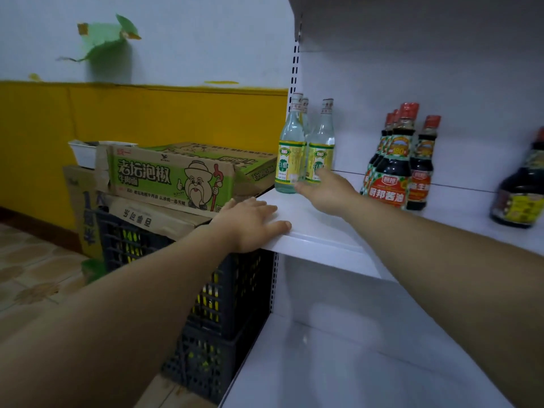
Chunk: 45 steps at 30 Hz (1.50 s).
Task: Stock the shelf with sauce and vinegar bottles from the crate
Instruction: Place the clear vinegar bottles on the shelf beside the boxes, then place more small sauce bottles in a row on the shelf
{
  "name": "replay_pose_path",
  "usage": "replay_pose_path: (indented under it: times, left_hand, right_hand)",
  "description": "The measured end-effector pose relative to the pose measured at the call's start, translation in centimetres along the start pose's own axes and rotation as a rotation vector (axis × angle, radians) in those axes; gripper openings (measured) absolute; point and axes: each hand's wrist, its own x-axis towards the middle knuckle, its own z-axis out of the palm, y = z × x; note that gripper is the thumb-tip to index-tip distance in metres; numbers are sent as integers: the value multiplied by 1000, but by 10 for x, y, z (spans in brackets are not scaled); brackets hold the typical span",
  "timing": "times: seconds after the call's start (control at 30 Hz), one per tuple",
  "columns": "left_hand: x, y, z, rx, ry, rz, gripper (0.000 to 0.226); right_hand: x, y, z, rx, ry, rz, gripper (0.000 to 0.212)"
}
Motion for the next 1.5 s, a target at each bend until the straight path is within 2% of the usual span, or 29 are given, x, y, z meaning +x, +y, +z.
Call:
replay_pose_path:
  times: [0.13, 0.27, 0.47, 0.57, 0.7, 0.77, 1.0, 1.1, 1.23, 1.4, 1.5]
  left_hand:
    - [-49, -5, -10, -119, 28, -50, 74]
    - [-124, -24, -13, -204, -67, -123, 79]
    - [-251, -60, 31, -238, -153, -259, 80]
    - [-313, -75, 66, -262, -259, -307, 82]
    - [-392, -100, 112, -259, -437, -372, 86]
    - [-428, -113, 135, -313, -473, -421, 87]
    - [-517, -114, 202, -640, -376, -556, 73]
    - [-542, -107, 232, -784, -352, -641, 69]
    - [-570, -100, 271, -875, -339, -798, 77]
    - [-592, -93, 302, -884, -295, -911, 72]
    - [-599, -93, 313, -868, -307, -937, 72]
  right_hand:
    - [-52, -14, -6, -43, -12, -58, 69]
    - [-106, -50, -5, -61, -36, -115, 78]
    - [-204, -93, 56, -6, -115, -200, 70]
    - [-256, -100, 109, -15, -228, -183, 71]
    - [-321, -99, 185, -28, -487, -112, 73]
    - [-349, -99, 222, -34, -588, -111, 73]
    - [-428, -101, 314, -33, -860, -141, 68]
    - [-455, -93, 339, -38, -998, -136, 46]
    - [-489, -81, 368, -38, -1233, -125, 74]
    - [-522, -66, 396, -44, -1193, -183, 72]
    - [-531, -62, 409, -86, -1131, -201, 58]
